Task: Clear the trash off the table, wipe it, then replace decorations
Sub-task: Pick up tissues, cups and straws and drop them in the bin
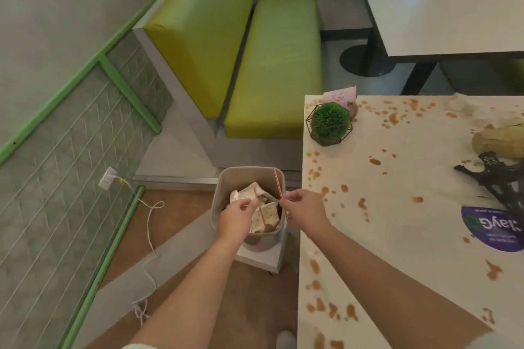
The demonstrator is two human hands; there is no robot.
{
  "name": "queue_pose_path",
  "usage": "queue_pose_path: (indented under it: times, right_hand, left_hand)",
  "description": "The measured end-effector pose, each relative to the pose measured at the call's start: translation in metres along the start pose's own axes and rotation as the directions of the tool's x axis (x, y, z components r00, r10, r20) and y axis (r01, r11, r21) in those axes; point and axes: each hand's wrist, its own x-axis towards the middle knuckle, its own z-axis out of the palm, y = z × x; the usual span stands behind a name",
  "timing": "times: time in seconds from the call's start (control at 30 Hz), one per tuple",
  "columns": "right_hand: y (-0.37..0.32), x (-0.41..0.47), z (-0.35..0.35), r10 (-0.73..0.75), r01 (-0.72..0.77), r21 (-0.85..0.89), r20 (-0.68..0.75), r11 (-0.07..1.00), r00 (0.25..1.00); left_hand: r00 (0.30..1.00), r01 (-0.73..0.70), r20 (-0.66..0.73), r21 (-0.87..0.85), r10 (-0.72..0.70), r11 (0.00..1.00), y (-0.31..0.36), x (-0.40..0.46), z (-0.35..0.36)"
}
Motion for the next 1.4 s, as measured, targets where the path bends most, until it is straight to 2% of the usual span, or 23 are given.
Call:
queue_pose_path:
  times: [0.2, 0.33, 0.43, 0.53, 0.73, 0.97, 1.4]
  right_hand:
    - [-0.014, 0.022, 0.030, -0.047, 0.047, -0.176, 0.000, 0.983, 0.999]
    - [-0.007, 0.024, 0.041, -0.012, 0.029, -0.283, 0.063, 0.959, 0.998]
    - [0.005, 0.016, 0.038, 0.004, 0.011, -0.259, 0.057, 0.966, 0.998]
    - [0.015, 0.003, 0.024, -0.011, 0.008, -0.161, -0.020, 0.987, 1.000]
    - [0.034, -0.026, -0.029, 0.011, -0.007, 0.031, -0.138, 0.999, 0.990]
    - [0.070, -0.068, -0.114, 0.069, -0.030, 0.151, -0.259, 0.988, 0.963]
    - [0.174, -0.147, -0.285, 0.149, -0.100, 0.129, -0.459, 0.987, 0.876]
  left_hand:
    - [0.999, -0.038, -0.025, 0.049, 0.040, 0.998, -0.011, 0.005, -0.010]
    - [0.999, -0.046, 0.002, 0.036, 0.046, 0.998, -0.015, 0.008, -0.007]
    - [0.997, -0.069, 0.028, 0.056, 0.067, 0.996, -0.013, 0.005, -0.001]
    - [0.992, -0.111, 0.065, 0.063, 0.107, 0.992, -0.006, -0.002, 0.007]
    - [0.970, -0.210, 0.138, 0.062, 0.200, 0.976, 0.022, -0.034, 0.040]
    - [0.913, -0.342, 0.267, 0.093, 0.307, 0.935, 0.065, -0.089, 0.101]
    - [0.823, -0.451, 0.415, 0.065, 0.387, 0.890, 0.130, -0.220, 0.253]
